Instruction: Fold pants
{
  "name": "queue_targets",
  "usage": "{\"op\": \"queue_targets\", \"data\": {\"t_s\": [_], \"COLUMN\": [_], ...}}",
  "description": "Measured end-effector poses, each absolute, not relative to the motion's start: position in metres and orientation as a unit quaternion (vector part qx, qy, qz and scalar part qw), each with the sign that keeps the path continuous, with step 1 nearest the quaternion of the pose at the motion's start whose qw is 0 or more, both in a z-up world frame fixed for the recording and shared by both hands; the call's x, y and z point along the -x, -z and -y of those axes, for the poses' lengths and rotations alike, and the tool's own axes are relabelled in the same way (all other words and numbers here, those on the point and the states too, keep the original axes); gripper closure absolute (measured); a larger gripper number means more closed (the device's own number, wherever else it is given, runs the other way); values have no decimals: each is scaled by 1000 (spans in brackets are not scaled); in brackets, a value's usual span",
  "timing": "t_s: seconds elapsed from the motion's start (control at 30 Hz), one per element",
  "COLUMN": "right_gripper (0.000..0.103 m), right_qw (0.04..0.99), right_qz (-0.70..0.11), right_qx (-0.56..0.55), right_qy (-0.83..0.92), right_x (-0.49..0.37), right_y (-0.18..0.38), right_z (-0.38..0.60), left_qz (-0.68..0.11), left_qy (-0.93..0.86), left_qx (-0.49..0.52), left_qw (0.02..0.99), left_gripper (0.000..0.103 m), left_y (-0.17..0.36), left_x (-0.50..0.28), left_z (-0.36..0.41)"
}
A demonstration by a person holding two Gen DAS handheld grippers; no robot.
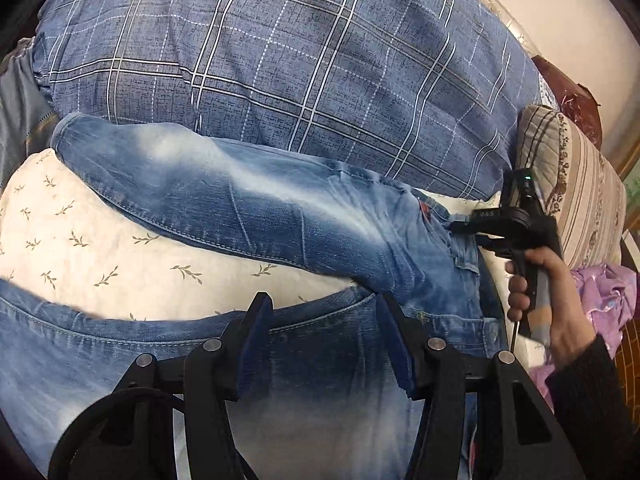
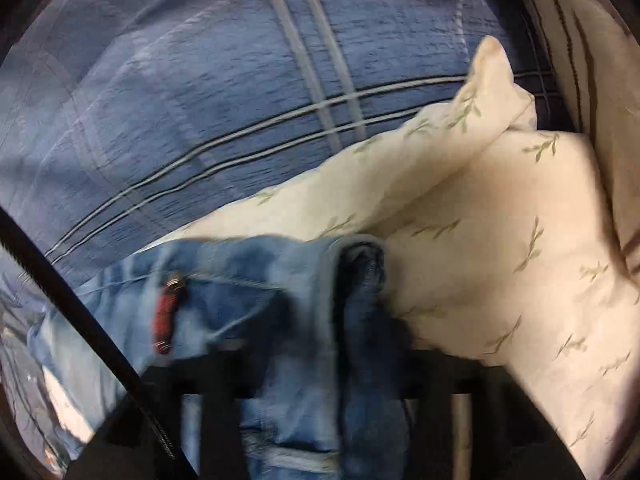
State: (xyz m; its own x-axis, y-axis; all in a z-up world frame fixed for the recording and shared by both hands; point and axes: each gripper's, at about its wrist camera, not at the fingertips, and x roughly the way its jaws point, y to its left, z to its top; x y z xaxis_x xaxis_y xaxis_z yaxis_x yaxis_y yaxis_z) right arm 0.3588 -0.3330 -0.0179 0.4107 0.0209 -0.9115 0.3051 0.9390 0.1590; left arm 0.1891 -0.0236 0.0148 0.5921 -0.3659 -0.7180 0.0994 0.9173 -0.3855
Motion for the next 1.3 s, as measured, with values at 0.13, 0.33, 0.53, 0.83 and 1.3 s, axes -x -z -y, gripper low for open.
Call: {"op": "queue_targets", "data": {"t_s": [0.13,0.33,0.53,0.83,1.3], "right_gripper": [88,88,91,92,93], "right_qw": [878,908,882,869,872], "right_qz": [-461,-394,-420,-432,-410], "right_qx": [-102,-137,-213,-241,-265], "right_qy": [78,30,-5,-16,-23], "right_x": [-313,-197,-166,-165,-146], "right_y": [-37,-65,-28,-29,-47], "right_z": [296,256,258,270,306], "left_qz": [-427,-435,-454,-544,-458], "left_qy": [148,170,181,111,108], "left_qx": [186,230,279,298,292], "left_qw": [872,854,827,776,833], "left_gripper": [49,49,40,46,99], "left_y": [-20,-26,-38,-4,-61], "left_x": [-184,-184,-214,-326,-203], "left_z": [13,-1,8,56,50]}}
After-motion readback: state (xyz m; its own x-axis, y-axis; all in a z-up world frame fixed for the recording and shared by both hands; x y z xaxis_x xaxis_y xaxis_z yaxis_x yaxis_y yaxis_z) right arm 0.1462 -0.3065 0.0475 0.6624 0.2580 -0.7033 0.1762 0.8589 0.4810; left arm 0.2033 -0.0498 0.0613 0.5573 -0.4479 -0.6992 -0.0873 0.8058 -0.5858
